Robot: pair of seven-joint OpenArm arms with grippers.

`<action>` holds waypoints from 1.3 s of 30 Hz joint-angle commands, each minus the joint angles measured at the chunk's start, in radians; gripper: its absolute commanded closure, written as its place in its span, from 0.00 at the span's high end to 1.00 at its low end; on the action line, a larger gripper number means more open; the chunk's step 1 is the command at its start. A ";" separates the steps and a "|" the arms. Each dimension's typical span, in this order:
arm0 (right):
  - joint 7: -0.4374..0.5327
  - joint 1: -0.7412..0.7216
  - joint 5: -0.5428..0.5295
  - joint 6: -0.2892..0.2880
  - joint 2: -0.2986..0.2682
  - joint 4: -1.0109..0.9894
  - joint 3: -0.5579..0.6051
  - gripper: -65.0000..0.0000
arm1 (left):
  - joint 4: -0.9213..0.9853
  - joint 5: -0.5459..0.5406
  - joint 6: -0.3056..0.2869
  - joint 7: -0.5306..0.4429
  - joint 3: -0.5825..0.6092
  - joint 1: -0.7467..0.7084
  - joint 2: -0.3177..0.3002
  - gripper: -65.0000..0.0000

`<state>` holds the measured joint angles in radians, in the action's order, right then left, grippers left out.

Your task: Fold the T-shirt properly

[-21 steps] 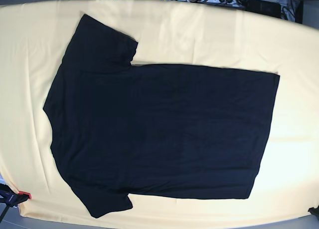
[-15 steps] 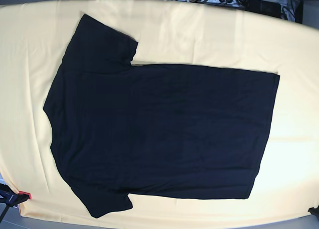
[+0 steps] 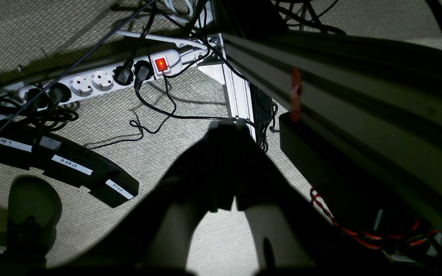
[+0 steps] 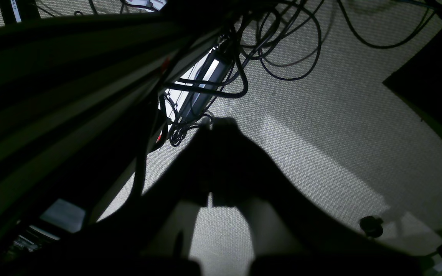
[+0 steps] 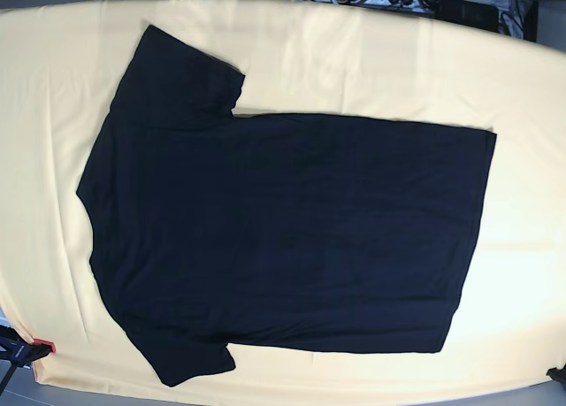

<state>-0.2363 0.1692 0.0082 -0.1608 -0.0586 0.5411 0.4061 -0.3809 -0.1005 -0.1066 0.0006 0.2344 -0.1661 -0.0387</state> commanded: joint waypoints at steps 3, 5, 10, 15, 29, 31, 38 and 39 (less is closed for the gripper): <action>0.008 0.000 0.001 -0.004 -0.002 0.010 0.002 0.00 | -0.006 -0.004 -0.005 -0.004 -0.001 -0.002 0.000 0.00; 0.008 0.000 0.001 -0.004 -0.003 0.010 0.002 0.00 | -0.006 -0.004 -0.005 -0.004 -0.001 -0.002 0.000 0.00; 0.008 0.000 0.001 -0.004 -0.003 0.010 0.002 0.00 | -0.006 -0.004 -0.005 -0.004 -0.001 -0.002 0.000 0.00; 0.008 0.000 0.000 -0.004 -0.002 0.010 0.002 0.00 | -0.006 -0.004 -0.005 -0.004 -0.001 -0.002 0.000 0.00; -0.057 0.124 0.126 -0.182 -0.037 0.018 0.002 0.00 | -0.177 -0.005 -0.160 0.173 0.000 -0.137 -0.062 0.00; -0.057 0.172 0.127 -0.209 -0.054 0.045 0.002 0.00 | -0.246 -0.019 -0.164 0.194 0.006 -0.196 -0.091 0.00; -0.198 0.386 0.086 -0.250 -0.134 0.309 0.002 0.00 | -0.515 -0.072 -0.163 0.248 0.087 -0.418 -0.222 0.00; -0.230 0.423 0.047 -0.264 -0.150 0.367 0.002 0.00 | -0.568 -0.073 -0.163 0.256 0.097 -0.455 -0.246 0.00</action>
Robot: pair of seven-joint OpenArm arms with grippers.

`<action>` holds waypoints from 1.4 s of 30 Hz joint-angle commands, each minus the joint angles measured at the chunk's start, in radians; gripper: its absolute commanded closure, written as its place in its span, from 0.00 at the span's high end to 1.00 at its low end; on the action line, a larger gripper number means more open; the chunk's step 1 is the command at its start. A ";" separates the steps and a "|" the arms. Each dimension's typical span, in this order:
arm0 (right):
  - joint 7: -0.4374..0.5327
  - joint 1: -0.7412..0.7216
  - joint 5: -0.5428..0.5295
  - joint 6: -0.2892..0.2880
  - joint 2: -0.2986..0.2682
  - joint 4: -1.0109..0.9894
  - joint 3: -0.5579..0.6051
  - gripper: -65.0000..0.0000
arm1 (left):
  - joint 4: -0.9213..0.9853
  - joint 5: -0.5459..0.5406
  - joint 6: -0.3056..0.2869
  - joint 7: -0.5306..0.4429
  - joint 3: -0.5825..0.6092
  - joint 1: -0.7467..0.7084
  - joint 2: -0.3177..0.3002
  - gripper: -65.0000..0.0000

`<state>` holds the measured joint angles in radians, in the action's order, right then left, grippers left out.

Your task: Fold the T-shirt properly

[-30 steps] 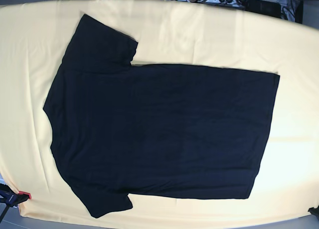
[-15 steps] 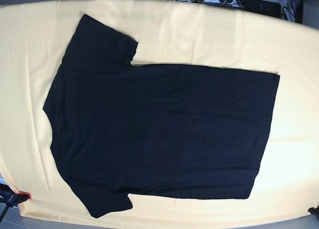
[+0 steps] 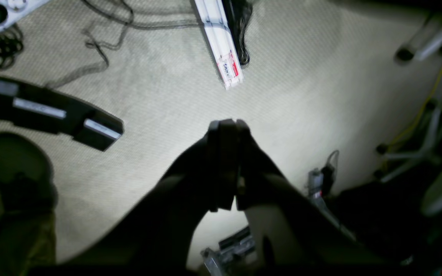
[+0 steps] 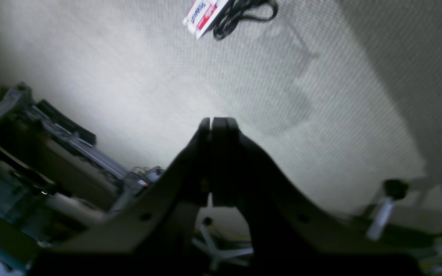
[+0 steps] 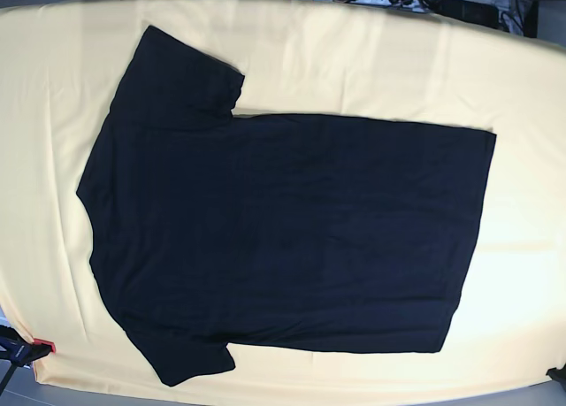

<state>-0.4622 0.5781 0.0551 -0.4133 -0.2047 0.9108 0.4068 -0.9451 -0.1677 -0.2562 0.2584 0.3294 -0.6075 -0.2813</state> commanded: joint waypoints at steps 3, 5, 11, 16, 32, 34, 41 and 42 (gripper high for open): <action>-0.072 0.129 -0.090 -0.030 -0.056 0.190 0.001 0.00 | -0.179 -0.006 -0.006 0.013 0.010 -0.124 -0.075 0.00; -0.078 0.205 -0.097 -0.002 -0.091 0.328 0.001 0.00 | -0.299 -0.005 0.059 0.021 0.008 -0.192 -0.125 0.00; -0.127 0.415 -0.074 0.153 -0.220 0.754 -0.010 0.00 | -0.656 0.079 0.212 0.112 0.001 -0.361 -0.272 0.00; -0.183 0.562 0.054 0.269 -0.299 1.021 -0.042 0.00 | -0.899 0.132 0.216 0.124 -0.111 -0.510 -0.376 0.00; -0.200 0.731 0.163 0.299 -0.364 1.445 -0.297 0.00 | -1.368 0.048 0.083 0.183 -0.607 -0.701 -0.470 0.00; -0.185 0.731 0.163 0.289 -0.364 1.445 -0.341 0.00 | -1.368 0.052 0.083 0.184 -0.619 -0.701 -0.470 0.00; -0.088 0.710 0.084 0.196 -0.364 1.445 -0.528 0.00 | -1.368 0.066 0.008 0.184 -0.627 -0.571 -0.482 0.00; -0.070 0.688 0.043 0.166 -0.363 1.445 -0.545 0.00 | -1.368 0.066 -0.004 0.184 -0.627 -0.558 -0.492 0.00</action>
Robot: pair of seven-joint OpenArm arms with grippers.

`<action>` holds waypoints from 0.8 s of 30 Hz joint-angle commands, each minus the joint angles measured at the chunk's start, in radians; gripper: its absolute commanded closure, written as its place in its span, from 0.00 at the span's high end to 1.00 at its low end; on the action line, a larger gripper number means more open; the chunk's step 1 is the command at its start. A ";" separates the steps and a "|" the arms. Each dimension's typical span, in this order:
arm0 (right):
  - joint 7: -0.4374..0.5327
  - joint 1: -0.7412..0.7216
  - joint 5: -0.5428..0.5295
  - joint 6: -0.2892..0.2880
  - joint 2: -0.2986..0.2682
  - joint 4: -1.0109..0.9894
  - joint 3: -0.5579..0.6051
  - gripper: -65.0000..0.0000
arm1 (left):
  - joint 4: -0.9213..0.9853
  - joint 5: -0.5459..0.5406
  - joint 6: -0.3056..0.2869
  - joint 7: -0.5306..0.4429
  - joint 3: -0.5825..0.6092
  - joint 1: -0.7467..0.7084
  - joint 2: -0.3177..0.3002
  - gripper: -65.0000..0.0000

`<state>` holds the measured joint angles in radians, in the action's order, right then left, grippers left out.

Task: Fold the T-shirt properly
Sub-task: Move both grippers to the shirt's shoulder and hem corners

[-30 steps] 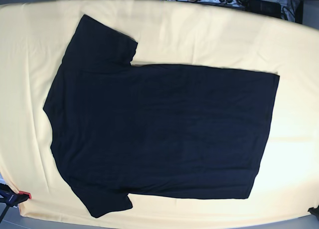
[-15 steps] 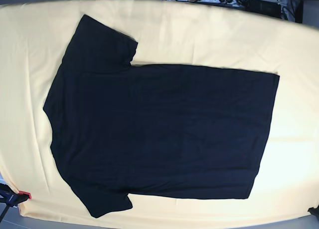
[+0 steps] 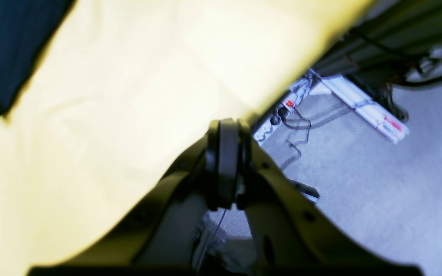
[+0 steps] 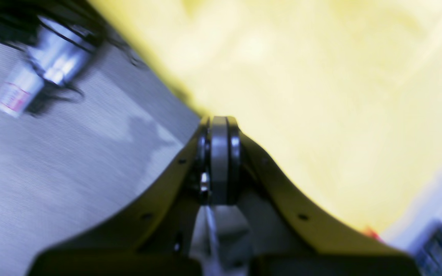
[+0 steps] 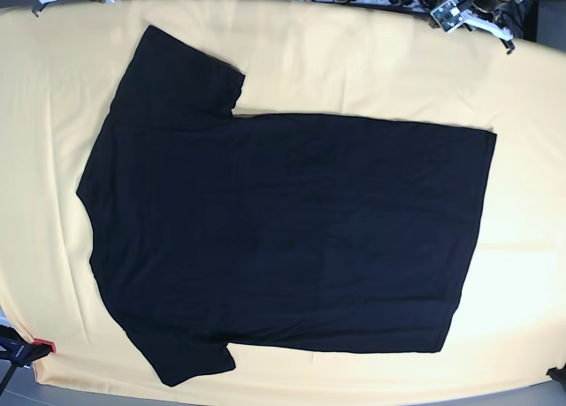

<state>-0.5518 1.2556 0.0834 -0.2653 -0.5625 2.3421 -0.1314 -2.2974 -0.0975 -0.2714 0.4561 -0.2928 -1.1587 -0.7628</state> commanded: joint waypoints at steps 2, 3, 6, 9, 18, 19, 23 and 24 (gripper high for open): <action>0.048 -0.046 -0.061 -0.039 -0.006 0.014 -0.021 0.00 | -0.013 -0.004 0.009 -0.014 -0.005 0.024 -0.026 0.00; 0.054 -0.080 -0.091 -0.064 -0.006 0.014 -0.021 0.00 | -0.008 -0.003 0.008 -0.014 -0.005 0.043 -0.035 0.00; 0.071 -0.177 -0.190 -0.144 -0.005 0.014 -0.019 0.00 | 0.030 0.028 0.009 -0.015 -0.005 0.106 -0.066 0.00; 0.093 -0.241 -0.245 -0.184 -0.005 0.014 -0.019 0.00 | 0.095 0.048 0.009 -0.032 -0.005 0.167 -0.108 0.00; 0.114 -0.286 -0.244 -0.196 0.000 0.014 -0.019 0.00 | 0.352 0.091 -0.062 -0.246 -0.005 0.357 -0.259 0.00; 0.115 -0.286 -0.245 -0.196 0.001 0.014 -0.019 0.00 | 0.377 0.103 -0.080 -0.293 -0.005 0.379 -0.277 0.00; 0.114 -0.286 -0.262 -0.195 0.003 0.014 -0.019 0.00 | 0.467 0.131 -0.196 -0.470 -0.002 0.469 -0.347 0.00; 0.115 -0.286 -0.272 -0.195 0.003 0.014 -0.019 0.00 | 0.486 0.132 -0.225 -0.504 -0.002 0.492 -0.361 0.00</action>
<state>-0.4553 0.9630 -0.1787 -0.4633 -0.5518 2.3421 -0.1452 -1.8042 0.0433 -0.5072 -0.0376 -0.2825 -0.6716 -1.1000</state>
